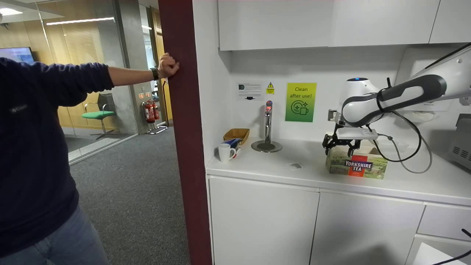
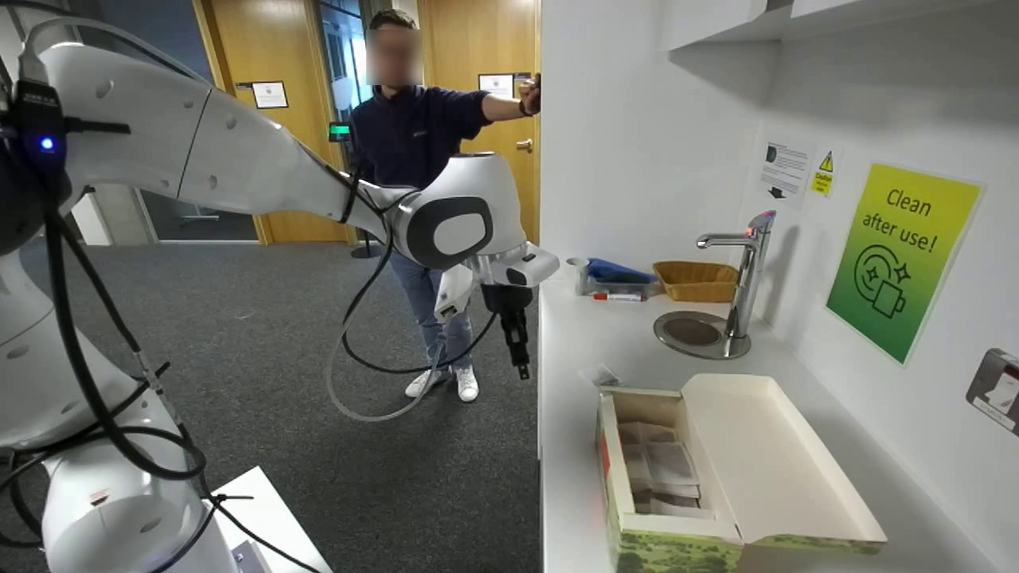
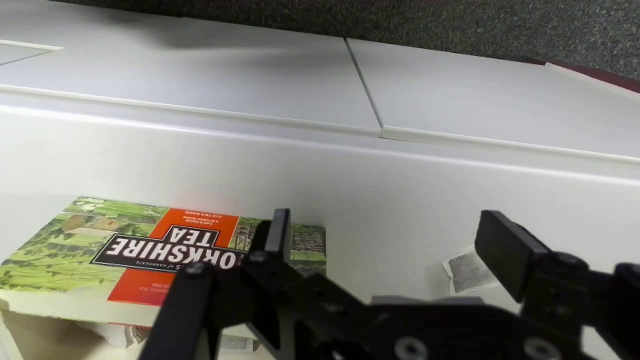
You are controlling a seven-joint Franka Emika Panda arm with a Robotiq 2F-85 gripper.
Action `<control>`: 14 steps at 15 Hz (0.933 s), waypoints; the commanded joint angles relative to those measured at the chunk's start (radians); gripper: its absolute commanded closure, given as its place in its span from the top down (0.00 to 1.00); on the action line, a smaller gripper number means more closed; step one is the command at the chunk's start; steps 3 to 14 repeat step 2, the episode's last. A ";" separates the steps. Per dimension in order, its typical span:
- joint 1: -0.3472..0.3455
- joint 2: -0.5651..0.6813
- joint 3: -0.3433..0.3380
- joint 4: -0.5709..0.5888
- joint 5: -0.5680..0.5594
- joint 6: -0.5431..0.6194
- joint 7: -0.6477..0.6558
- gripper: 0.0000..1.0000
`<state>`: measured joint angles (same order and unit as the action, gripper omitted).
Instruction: Move a tea bag to the counter
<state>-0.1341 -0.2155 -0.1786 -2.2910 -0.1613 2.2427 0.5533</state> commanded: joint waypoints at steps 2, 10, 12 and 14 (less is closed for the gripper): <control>-0.032 0.001 0.030 0.000 0.009 -0.002 -0.008 1.00; -0.032 0.001 0.030 0.000 0.009 -0.002 -0.008 1.00; -0.032 0.001 0.030 0.000 0.009 -0.002 -0.008 1.00; -0.032 0.001 0.030 0.000 0.009 -0.002 -0.008 1.00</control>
